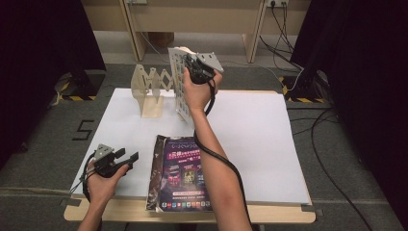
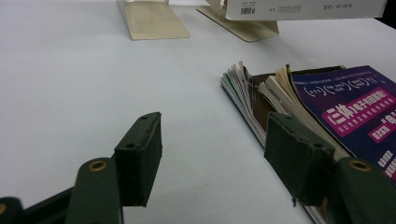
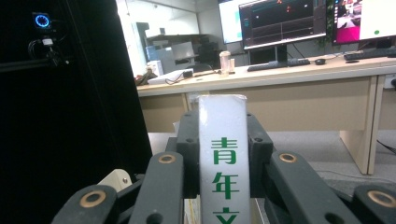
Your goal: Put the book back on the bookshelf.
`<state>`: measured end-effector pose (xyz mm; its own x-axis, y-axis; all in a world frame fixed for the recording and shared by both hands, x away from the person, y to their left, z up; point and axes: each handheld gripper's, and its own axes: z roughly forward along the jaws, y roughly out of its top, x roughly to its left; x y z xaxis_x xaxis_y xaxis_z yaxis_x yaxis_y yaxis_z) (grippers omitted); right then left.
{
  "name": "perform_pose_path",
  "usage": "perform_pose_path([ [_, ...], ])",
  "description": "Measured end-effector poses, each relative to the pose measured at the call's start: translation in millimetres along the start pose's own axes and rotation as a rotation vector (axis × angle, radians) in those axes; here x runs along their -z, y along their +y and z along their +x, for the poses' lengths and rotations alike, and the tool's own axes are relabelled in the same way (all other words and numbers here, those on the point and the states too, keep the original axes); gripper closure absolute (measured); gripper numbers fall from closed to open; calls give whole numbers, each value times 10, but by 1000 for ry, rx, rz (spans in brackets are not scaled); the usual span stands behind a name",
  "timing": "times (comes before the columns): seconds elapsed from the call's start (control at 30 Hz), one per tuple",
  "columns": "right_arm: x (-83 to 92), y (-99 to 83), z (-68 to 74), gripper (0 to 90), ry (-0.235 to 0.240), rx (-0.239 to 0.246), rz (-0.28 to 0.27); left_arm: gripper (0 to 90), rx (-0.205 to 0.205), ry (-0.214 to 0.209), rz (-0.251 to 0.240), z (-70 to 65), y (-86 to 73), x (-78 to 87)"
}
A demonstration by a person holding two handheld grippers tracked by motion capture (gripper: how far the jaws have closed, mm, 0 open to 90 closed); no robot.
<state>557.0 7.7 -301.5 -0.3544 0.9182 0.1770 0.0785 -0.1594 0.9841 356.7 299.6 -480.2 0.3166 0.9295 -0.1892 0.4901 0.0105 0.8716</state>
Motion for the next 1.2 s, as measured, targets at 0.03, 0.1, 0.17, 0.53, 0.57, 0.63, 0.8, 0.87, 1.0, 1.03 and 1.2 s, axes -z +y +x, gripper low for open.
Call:
perform_pose_path([
  [0.03,-2,-1,-5,743,-1,4,1,361,-2,0,1,0,0,-1],
  [0.1,-18,-14,-9,742,-4,12,-5,361,-4,-1,2,-1,-1,-3],
  [0.17,-22,-32,-5,742,-8,8,-2,361,-6,-2,6,-3,-4,-6],
  [0.53,56,-179,-26,738,-22,36,-15,360,-3,-4,5,-4,-15,-14],
  [0.57,74,-197,-28,737,-23,43,-12,360,-4,-2,9,-9,-17,-15],
  [0.63,110,-233,-30,737,-21,48,-9,361,-6,-3,10,-13,-20,-17],
  [0.8,235,-342,-63,737,-12,66,-9,360,-10,-4,12,-20,-24,-20],
  [0.87,295,-372,-77,736,-12,76,-4,361,-10,-4,12,-22,-26,-21],
  [1.0,387,-405,-118,735,-2,83,-6,360,-9,-6,11,-36,-26,-21],
  [1.03,410,-413,-127,735,0,83,-5,360,-9,-6,11,-38,-26,-23],
  [1.2,518,-438,-207,734,7,84,-4,361,-9,-3,12,-37,-29,-20],
])
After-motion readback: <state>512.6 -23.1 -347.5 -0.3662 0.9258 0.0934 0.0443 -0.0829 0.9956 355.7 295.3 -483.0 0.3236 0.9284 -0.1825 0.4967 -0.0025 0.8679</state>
